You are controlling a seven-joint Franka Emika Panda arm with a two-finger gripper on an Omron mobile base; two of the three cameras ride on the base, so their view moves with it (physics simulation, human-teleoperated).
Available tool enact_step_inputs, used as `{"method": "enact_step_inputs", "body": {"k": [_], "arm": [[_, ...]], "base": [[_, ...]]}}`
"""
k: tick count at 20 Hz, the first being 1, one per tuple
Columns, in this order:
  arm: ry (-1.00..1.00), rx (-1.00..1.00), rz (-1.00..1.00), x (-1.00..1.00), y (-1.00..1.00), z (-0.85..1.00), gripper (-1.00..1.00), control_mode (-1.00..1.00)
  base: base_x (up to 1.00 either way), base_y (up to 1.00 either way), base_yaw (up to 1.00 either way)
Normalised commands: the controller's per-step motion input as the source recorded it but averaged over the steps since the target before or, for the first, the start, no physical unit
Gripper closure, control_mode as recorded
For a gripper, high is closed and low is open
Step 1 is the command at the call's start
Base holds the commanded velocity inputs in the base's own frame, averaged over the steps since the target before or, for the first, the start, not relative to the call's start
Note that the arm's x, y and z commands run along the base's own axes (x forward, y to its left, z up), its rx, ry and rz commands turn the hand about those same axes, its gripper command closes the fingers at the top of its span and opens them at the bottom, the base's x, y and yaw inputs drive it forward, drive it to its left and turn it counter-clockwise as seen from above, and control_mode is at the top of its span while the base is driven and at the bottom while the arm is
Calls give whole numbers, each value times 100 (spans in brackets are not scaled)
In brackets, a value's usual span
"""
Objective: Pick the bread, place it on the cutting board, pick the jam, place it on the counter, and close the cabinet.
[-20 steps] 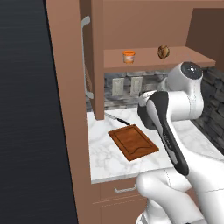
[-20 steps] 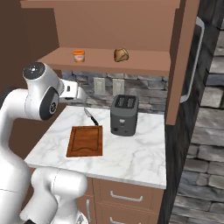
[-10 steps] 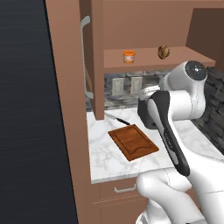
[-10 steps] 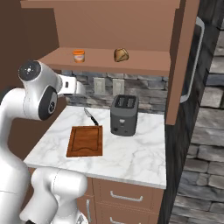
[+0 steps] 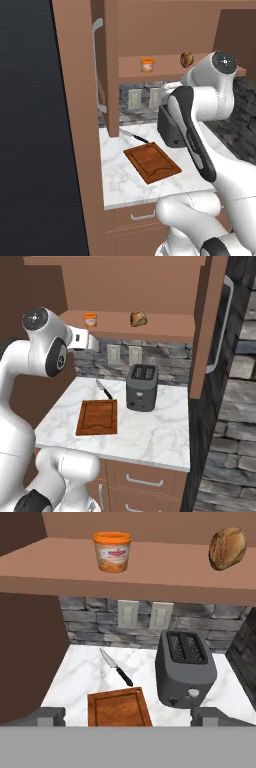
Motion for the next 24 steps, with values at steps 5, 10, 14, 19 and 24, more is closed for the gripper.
{"method": "enact_step_inputs", "body": {"k": [5,10,14,19,24], "arm": [[0,0,-2,26,0,20,-100,-100],[0,0,0,30,0,16,-100,-100],[0,1,0,22,0,18,-100,-100],[0,0,0,25,0,10,-100,-100],[0,0,0,19,2,0,-100,-100]], "base": [[0,0,0],[0,0,0],[0,0,0],[0,0,0],[0,0,0]]}}
